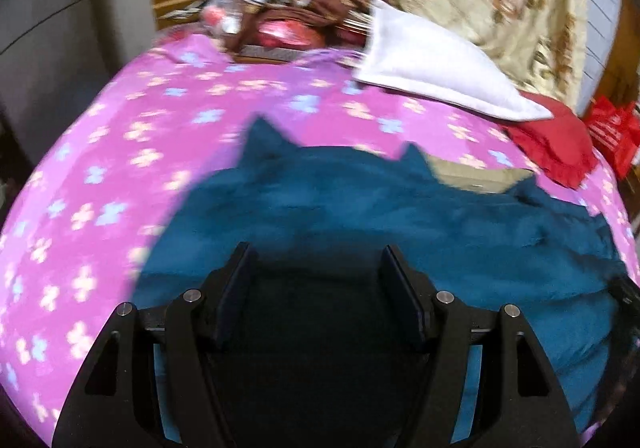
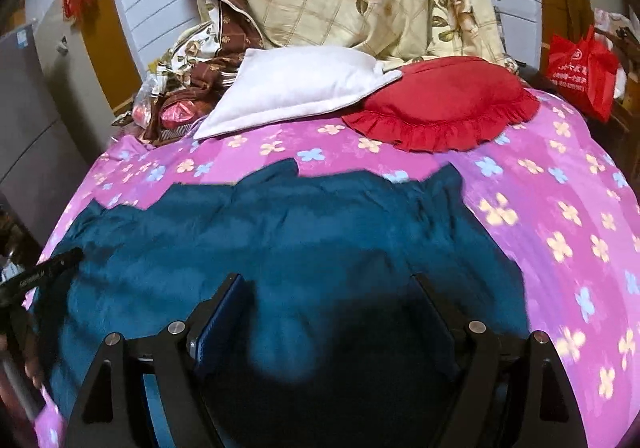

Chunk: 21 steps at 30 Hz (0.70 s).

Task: Fold large clothes
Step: 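Press the folded jacket flat with both tools, then lift both tools off the folded teal jacket and back away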

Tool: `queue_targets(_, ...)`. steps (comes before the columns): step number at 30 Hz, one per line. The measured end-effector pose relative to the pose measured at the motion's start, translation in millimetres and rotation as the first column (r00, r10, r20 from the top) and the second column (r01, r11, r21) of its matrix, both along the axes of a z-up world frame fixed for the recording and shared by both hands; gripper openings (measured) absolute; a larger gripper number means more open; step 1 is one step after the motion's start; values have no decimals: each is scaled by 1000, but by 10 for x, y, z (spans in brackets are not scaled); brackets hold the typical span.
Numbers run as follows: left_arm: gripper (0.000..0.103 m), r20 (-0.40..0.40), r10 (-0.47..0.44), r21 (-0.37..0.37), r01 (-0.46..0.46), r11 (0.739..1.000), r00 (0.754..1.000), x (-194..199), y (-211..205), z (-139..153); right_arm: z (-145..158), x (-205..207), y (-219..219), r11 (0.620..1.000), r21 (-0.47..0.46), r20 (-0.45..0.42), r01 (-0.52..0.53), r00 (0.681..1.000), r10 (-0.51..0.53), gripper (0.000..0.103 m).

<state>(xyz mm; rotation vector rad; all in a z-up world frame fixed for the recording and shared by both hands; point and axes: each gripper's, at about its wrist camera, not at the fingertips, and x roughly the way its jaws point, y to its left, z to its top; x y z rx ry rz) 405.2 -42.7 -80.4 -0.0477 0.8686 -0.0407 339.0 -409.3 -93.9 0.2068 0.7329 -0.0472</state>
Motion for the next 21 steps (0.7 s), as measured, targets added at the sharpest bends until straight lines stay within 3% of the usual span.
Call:
queue_targets(6,69,-5,61,-13,-61,998,998,-17,579,-203,-137,-187,-254,998,-14,24,56,998,-56,81)
queue_targets(10,74,-47,100,-152,-106,983,994,5,905,-319,-232,-140,-444,992,15,23,125,992,-125,81)
queue_targets(13,74,-61,143,-192,-152,970,988,-4,1074,-289,-238,-130,-534,985,-1,13,171,985,-171,81)
queue_targets(18,74,-44,231,-72,-234,970,972,-141,1322,-137,-148,-324,-773,967,-50,-10,249,968,-249,81)
queue_targets(21,73,-16,213,-47,-213,976,977,-346,1408,-11,64,-681,-746,972,-64,23,228,974,-227,81)
